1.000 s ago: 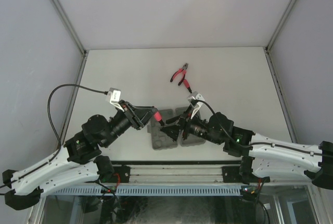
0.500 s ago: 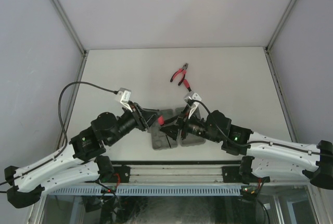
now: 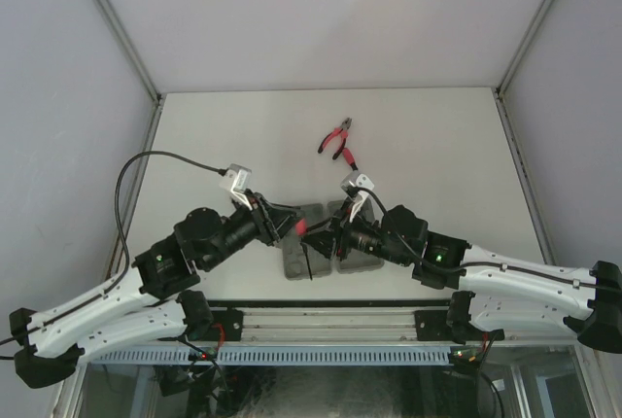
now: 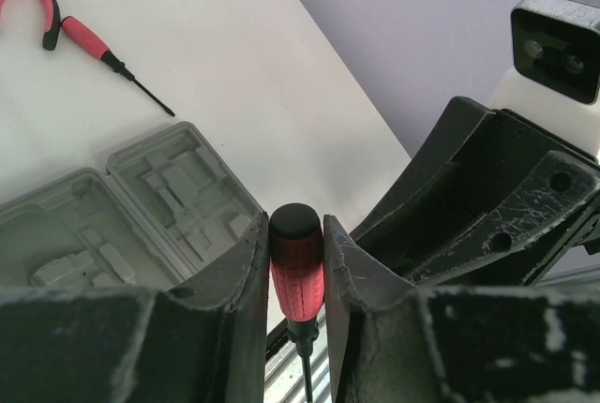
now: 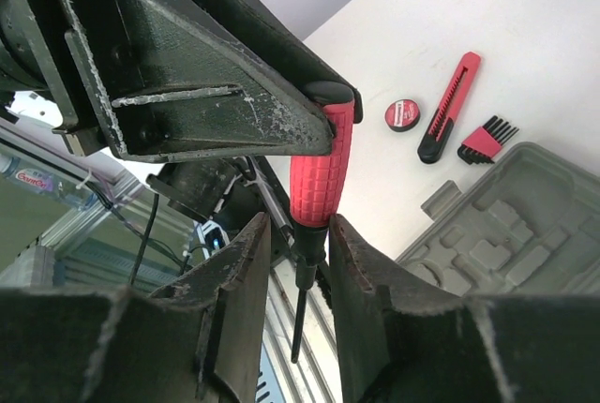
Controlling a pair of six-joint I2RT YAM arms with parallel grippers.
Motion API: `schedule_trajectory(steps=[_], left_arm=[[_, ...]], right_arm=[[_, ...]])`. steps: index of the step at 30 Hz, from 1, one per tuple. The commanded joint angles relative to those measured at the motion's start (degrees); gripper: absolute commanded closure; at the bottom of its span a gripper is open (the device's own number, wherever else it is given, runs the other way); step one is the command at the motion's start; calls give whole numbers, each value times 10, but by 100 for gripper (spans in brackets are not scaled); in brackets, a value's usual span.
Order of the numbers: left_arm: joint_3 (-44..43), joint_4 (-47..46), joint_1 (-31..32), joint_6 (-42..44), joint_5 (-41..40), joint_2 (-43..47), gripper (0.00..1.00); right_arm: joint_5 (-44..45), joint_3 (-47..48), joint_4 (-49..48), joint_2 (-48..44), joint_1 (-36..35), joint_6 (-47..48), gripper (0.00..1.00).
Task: Sort the tools into containers
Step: Pick up the screwdriver from the center of the board.
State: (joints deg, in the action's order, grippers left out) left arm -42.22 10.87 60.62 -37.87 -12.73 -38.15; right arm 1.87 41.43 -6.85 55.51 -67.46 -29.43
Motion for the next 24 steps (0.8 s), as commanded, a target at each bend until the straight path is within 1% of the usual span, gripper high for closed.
schedule_trajectory(steps=[1, 7, 10, 11, 15, 17, 21, 24], left_arm=[[-39, -11, 1, 8, 32, -5, 100], [-39, -10, 1, 8, 38, -7, 100], [-38, -10, 1, 7, 38, -9, 100], [-39, -10, 1, 7, 38, -9, 100], [-38, -9, 1, 7, 37, -8, 100], [-37, -9, 2, 6, 36, -6, 100], [-36, -9, 2, 3, 37, -4, 100], [-35, -9, 2, 2, 37, -2, 100]], right_arm=[[12, 31, -31, -4, 5, 8, 72], [15, 31, -25, -5, 5, 5, 82], [19, 31, -24, -9, 5, 6, 83], [21, 31, -23, -10, 5, 6, 81], [28, 31, -27, -13, 6, 8, 64], [31, 31, -33, -14, 6, 8, 59], [37, 31, -44, -11, 12, 7, 57], [33, 31, -52, -7, 20, 4, 62]])
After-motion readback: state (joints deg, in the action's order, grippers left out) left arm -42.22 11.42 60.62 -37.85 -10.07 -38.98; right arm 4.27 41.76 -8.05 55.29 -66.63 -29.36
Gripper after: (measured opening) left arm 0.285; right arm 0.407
